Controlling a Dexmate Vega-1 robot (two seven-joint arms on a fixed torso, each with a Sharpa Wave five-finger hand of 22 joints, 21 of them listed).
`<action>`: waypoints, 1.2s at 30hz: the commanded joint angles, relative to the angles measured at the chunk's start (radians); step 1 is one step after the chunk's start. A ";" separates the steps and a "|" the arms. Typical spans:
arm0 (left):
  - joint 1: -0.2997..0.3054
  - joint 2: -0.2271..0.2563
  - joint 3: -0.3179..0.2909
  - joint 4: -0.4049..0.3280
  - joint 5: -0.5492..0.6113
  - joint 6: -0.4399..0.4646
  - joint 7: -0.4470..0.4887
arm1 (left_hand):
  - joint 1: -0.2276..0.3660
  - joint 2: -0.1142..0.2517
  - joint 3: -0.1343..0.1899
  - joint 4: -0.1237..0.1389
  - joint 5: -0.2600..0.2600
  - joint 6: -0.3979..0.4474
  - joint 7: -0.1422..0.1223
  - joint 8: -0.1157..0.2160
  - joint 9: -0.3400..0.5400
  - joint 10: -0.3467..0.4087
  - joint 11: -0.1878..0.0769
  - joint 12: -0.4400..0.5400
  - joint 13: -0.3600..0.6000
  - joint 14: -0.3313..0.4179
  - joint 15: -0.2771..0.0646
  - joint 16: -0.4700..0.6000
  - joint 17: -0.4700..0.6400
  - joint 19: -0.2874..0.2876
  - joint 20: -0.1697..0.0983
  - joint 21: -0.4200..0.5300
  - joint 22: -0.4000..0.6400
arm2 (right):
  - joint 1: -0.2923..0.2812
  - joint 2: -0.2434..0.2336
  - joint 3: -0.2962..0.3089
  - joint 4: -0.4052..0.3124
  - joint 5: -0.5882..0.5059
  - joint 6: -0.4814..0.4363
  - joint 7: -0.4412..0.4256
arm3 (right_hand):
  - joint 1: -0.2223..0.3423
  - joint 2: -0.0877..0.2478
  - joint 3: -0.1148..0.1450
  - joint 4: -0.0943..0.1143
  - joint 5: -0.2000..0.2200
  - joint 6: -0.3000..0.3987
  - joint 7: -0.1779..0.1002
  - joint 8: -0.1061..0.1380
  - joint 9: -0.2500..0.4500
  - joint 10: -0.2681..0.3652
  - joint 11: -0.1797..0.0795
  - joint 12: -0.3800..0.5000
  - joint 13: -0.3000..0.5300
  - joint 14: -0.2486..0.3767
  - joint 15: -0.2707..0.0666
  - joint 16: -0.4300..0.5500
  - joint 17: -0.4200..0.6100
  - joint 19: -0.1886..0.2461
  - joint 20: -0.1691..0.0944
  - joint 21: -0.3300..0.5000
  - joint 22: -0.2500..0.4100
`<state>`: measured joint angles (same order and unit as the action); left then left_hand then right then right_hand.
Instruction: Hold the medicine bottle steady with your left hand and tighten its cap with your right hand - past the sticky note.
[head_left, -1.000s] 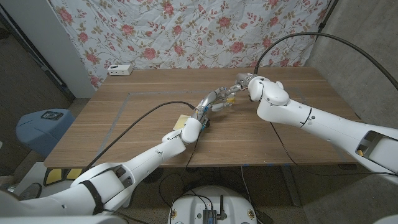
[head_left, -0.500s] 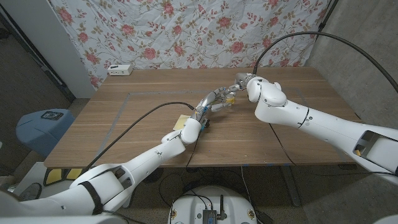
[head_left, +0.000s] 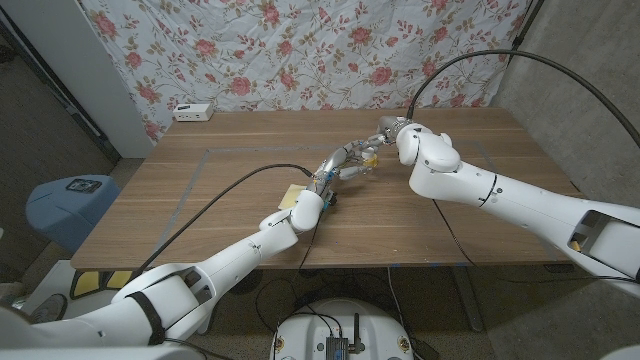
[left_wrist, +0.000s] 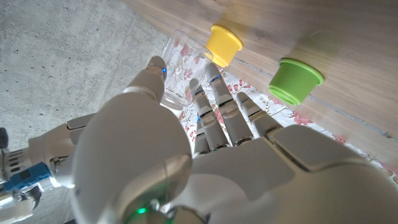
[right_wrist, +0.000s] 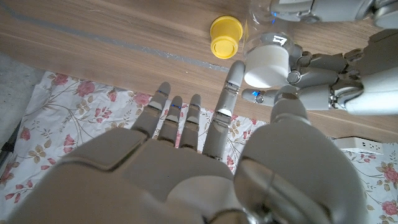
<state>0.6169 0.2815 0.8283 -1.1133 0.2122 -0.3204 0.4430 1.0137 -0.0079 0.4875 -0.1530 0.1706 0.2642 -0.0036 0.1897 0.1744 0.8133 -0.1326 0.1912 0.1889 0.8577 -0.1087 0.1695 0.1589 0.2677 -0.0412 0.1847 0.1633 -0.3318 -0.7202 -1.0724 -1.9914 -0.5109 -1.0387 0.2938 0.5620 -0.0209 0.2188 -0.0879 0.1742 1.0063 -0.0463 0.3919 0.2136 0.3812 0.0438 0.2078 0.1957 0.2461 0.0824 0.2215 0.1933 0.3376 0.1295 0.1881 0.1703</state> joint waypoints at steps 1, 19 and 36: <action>-0.008 -0.004 0.003 0.008 0.000 -0.007 -0.009 | 0.004 0.009 0.007 -0.002 0.006 0.005 -0.002 -0.002 0.003 0.039 -0.033 0.006 0.003 0.003 -0.087 0.004 0.001 -0.002 -0.132 0.000 0.002 | 0.007 -0.024 -0.004 -0.024 0.007 0.004 0.023 | -0.030 -0.002 -0.013 0.002 0.006 -0.056 0.011 -0.029 0.001 -0.026 0.011 -0.012 0.001 -0.016 0.012 -0.010 0.004 -0.013 0.006 -0.002 0.001; 0.000 -0.003 0.003 -0.002 0.001 0.003 -0.004 | 0.003 0.009 0.007 -0.001 0.006 0.004 -0.001 -0.002 0.003 0.038 -0.035 0.006 0.003 0.003 -0.085 0.004 0.001 -0.003 -0.131 0.000 0.002 | 0.022 -0.063 0.005 -0.049 0.029 0.041 0.092 | -0.057 -0.002 -0.024 -0.009 0.009 -0.279 0.047 -0.123 0.028 -0.139 0.041 -0.027 0.003 -0.083 0.057 -0.031 0.001 -0.067 0.016 -0.006 0.001; 0.001 0.002 0.002 -0.010 0.006 0.008 -0.002 | 0.003 0.007 0.006 -0.002 0.006 0.004 -0.001 -0.002 0.003 0.038 -0.033 0.006 0.003 0.002 -0.086 0.003 0.001 -0.004 -0.131 0.000 0.002 | 0.047 -0.091 0.016 -0.066 0.031 0.092 0.203 | 0.036 0.024 0.023 -0.066 0.021 -0.409 0.056 -0.184 0.021 -0.248 0.034 -0.030 0.002 -0.161 0.065 -0.038 -0.001 -0.100 0.027 -0.005 0.000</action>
<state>0.6181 0.2822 0.8309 -1.1240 0.2149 -0.3119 0.4375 1.0122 -0.0094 0.4874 -0.1531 0.1679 0.2642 -0.0036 0.1897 0.1744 0.8133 -0.1326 0.1915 0.1886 0.8578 -0.1087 0.1695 0.1589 0.2677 -0.0412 0.1847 0.1634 -0.3014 -0.7940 -1.0610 -2.0462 -0.4791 -0.9723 0.4297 0.5827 0.0009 0.2362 -0.1467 0.1858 0.6098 0.0108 0.2132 0.2321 0.1454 0.0754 0.1810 0.1958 0.1006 0.1452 0.1867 0.1907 0.2465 0.1560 0.1844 0.1674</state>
